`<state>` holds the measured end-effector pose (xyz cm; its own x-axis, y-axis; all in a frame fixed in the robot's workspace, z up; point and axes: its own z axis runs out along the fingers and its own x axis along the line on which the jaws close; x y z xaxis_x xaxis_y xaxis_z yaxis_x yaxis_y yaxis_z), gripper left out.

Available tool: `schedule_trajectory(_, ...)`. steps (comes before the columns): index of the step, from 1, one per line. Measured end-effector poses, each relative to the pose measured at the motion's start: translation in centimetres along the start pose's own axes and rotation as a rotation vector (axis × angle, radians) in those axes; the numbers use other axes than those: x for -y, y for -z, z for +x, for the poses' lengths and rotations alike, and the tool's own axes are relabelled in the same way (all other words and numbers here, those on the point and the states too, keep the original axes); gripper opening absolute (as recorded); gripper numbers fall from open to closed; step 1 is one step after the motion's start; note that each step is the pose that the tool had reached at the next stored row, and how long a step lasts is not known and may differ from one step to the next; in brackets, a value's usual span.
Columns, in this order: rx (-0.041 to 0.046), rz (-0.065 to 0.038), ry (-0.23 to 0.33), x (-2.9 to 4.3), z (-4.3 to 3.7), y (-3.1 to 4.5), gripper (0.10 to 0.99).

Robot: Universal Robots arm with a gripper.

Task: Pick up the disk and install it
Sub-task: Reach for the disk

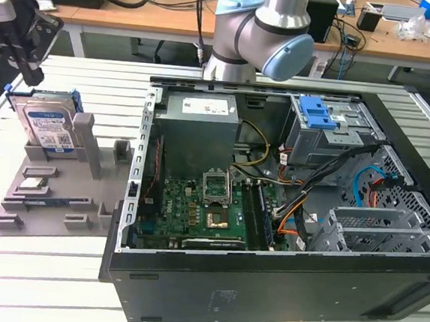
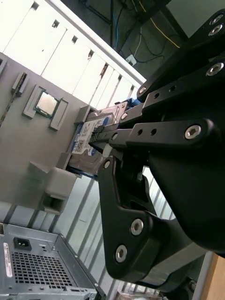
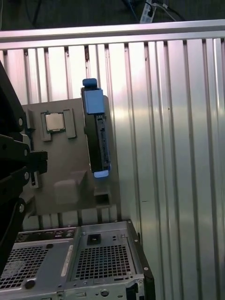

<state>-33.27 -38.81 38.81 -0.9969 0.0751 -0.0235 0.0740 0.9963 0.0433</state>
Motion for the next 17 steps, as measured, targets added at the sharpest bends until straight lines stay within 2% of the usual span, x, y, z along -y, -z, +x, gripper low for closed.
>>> schedule_trajectory(6,0.0,0.001,0.0,-0.62,2.28,-0.16,0.106)
schedule_trajectory(10,0.0001,0.002,0.0,-0.89,3.22,-0.37,0.106)
schedule_trajectory(12,0.0003,0.005,0.0,-1.12,3.92,-0.71,0.106)
schedule_trajectory(17,0.0009,0.012,0.0,-1.63,4.36,-1.6,0.106)
